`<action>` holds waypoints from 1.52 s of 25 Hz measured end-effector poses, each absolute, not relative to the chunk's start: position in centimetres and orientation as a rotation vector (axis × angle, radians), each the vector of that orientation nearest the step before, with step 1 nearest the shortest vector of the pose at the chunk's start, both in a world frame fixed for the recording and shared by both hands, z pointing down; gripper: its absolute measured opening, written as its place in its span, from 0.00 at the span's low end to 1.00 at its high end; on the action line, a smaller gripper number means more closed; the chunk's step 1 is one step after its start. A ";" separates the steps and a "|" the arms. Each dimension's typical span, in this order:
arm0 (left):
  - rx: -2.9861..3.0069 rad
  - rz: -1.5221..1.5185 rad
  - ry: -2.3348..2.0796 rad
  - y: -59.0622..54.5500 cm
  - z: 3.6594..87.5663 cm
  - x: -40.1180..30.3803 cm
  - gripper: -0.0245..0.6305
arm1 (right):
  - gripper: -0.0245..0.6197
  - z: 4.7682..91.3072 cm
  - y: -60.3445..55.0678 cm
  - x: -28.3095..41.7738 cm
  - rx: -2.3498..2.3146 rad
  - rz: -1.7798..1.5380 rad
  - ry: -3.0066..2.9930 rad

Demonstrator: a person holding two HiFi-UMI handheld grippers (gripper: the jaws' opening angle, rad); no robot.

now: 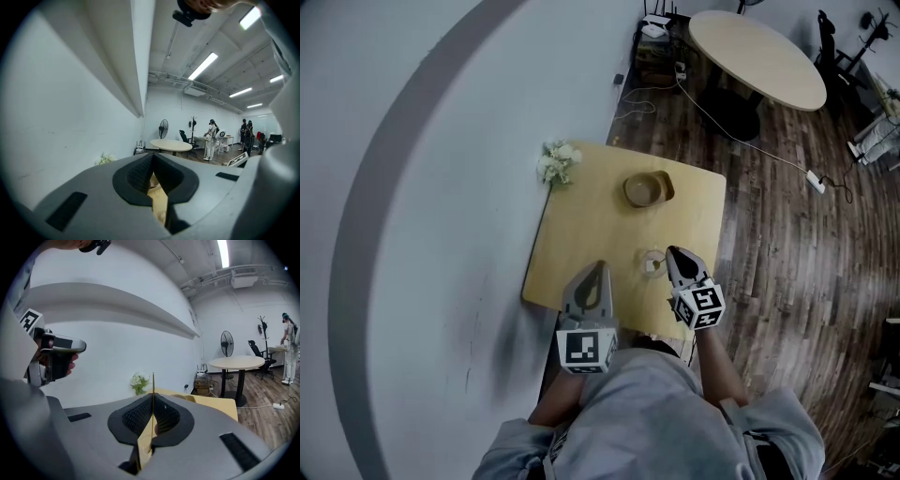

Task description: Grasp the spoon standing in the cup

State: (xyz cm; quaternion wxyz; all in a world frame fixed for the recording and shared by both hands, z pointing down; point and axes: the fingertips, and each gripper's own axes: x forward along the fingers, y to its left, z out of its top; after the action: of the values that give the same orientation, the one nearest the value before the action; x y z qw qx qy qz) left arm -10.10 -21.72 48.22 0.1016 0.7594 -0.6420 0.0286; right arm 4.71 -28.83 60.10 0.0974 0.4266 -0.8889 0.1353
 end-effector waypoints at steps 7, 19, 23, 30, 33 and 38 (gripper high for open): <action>2.292 0.054 -1.859 -19.7 47.6 -10.3 0.04 | 0.04 55.2 -26.6 5.0 1.373 0.328 -2.683; 2.379 0.043 -1.752 -16.0 47.7 -10.7 0.04 | 0.04 50.2 -21.1 5.4 1.557 0.259 -2.704; 2.403 0.051 -1.709 -15.4 48.4 -10.4 0.04 | 0.04 48.6 -18.8 6.0 1.616 0.227 -2.706; 2.440 0.042 -1.651 -14.4 48.6 -9.3 0.04 | 0.04 46.7 -15.3 7.1 1.686 0.205 -2.708; 2.447 0.035 -1.650 -13.9 48.3 -8.6 0.04 | 0.04 45.8 -14.6 7.4 1.695 0.199 -2.734; 2.434 0.030 -1.704 -13.8 47.6 -7.5 0.04 | 0.04 44.8 -14.0 7.8 1.644 0.190 -2.795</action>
State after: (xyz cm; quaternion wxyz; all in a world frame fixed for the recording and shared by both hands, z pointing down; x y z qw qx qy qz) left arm -7.48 -13.76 47.57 0.0850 0.8161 -0.5715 0.0100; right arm 7.81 -13.99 44.78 -0.0534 0.5052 -0.8593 0.0585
